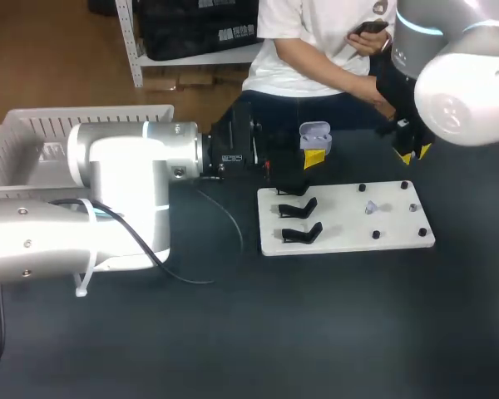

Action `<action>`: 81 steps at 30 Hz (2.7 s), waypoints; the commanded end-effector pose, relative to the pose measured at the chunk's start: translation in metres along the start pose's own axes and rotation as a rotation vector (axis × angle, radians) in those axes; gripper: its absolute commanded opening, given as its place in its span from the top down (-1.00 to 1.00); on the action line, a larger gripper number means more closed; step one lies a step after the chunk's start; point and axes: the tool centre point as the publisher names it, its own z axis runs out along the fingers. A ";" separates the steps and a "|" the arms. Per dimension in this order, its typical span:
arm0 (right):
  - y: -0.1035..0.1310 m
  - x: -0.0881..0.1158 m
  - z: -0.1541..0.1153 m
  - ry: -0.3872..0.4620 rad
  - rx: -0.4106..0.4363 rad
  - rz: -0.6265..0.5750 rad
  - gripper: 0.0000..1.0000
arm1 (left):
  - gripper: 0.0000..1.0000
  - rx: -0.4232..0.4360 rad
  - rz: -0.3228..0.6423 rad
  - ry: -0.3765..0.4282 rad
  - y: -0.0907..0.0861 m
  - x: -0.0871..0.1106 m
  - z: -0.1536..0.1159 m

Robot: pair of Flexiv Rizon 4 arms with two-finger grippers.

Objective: Pick up each earbud case from the left stands, insert the matching earbuds, close the lid, and place the case in the box.

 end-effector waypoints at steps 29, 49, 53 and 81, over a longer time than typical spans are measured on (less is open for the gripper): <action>0.057 0.023 -0.073 0.066 -0.040 0.444 1.00 | 1.00 -0.011 0.006 -0.008 -0.003 0.002 0.000; 0.079 0.011 -0.096 0.043 -0.035 0.788 1.00 | 1.00 -0.011 0.006 -0.008 -0.003 0.002 0.000; 0.082 0.010 -0.097 0.027 0.018 0.732 1.00 | 1.00 -0.011 0.006 -0.008 -0.003 0.002 0.000; 0.087 -0.005 -0.097 -0.002 0.062 0.705 1.00 | 1.00 -0.011 0.006 -0.008 -0.003 0.002 0.000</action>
